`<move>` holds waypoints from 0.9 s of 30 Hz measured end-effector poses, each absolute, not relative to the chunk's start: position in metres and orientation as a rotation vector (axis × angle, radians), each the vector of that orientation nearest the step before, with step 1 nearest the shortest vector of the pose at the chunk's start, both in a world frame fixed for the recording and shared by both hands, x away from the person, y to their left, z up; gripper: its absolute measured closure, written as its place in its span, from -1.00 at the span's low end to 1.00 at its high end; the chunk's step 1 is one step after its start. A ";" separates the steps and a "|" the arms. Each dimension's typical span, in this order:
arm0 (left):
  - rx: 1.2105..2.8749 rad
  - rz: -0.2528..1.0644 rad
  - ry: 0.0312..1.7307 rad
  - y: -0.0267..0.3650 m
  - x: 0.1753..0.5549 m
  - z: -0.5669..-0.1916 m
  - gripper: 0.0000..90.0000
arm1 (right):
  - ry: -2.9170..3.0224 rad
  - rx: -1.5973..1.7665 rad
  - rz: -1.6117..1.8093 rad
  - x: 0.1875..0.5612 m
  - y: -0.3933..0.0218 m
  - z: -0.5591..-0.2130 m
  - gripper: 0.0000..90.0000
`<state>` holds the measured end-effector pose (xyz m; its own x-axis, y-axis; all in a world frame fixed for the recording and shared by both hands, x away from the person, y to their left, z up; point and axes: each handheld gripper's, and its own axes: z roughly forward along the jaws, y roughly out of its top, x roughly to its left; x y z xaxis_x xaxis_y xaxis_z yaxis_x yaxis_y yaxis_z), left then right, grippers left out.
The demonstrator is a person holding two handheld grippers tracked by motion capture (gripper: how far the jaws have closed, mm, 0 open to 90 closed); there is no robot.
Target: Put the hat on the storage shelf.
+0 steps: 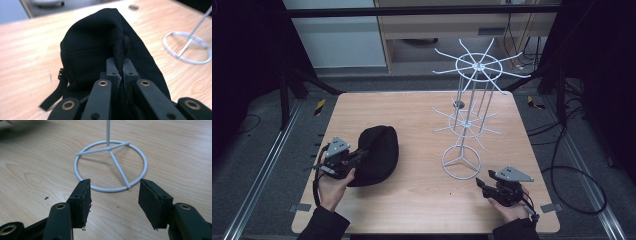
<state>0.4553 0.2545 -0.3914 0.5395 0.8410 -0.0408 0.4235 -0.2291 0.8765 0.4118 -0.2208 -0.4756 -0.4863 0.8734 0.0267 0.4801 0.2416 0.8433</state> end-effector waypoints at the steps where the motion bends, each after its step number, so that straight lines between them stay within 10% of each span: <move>1: 1.831 0.564 1.028 0.255 0.453 -0.388 0.91 | 2.065 1.231 1.155 0.412 -0.221 -0.476 -0.03; 27: 1.527 0.613 0.715 0.242 0.393 -0.311 0.92 | 2.037 1.227 1.145 0.413 -0.223 -0.476 -0.05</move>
